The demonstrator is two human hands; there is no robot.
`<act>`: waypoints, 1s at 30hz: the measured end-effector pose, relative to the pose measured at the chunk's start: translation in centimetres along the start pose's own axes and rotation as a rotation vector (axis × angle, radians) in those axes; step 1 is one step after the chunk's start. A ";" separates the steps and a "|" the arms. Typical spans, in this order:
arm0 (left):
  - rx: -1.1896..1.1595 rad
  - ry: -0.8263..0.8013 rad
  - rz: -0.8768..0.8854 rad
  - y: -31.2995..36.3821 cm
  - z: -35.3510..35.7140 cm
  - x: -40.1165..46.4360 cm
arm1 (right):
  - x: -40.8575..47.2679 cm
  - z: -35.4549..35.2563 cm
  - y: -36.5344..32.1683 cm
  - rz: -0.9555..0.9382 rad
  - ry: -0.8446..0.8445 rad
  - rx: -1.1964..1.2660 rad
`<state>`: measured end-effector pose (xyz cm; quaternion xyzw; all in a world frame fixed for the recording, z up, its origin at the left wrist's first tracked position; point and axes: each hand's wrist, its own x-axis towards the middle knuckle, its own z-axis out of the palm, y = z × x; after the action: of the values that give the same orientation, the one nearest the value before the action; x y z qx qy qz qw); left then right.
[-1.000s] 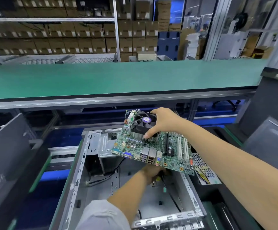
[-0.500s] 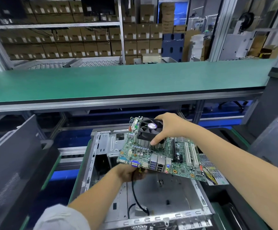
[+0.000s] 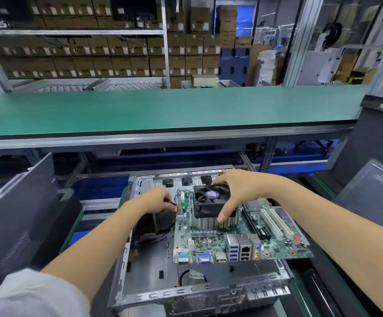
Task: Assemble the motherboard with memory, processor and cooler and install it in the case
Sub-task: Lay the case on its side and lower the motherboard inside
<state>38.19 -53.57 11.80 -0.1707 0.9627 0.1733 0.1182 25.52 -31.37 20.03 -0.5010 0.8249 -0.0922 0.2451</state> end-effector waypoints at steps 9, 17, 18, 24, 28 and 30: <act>-0.104 0.037 0.075 -1.2 -0.9 1.3 | -0.7 1.1 -1.6 -0.015 0.000 -0.006; -0.106 0.082 0.128 -1.8 0.0 1.3 | -2.5 1.2 -2.6 -0.034 -0.033 0.030; -0.101 0.089 0.134 -1.8 0.0 1.3 | -2.7 1.2 -2.8 -0.033 -0.035 0.032; -0.138 0.082 0.116 -2.0 0.5 1.4 | -3.6 1.2 -3.8 -0.009 -0.057 -0.002; -0.090 0.093 0.089 -1.9 1.0 1.2 | -3.8 1.5 -4.6 -0.018 -0.084 -0.005; -0.084 0.100 0.094 -1.8 1.2 0.9 | -3.7 1.8 -5.1 -0.016 -0.097 -0.014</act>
<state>38.23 -54.99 9.92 -0.1387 0.9663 0.2099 0.0545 31.77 -30.46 21.64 -0.5132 0.8085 -0.0640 0.2806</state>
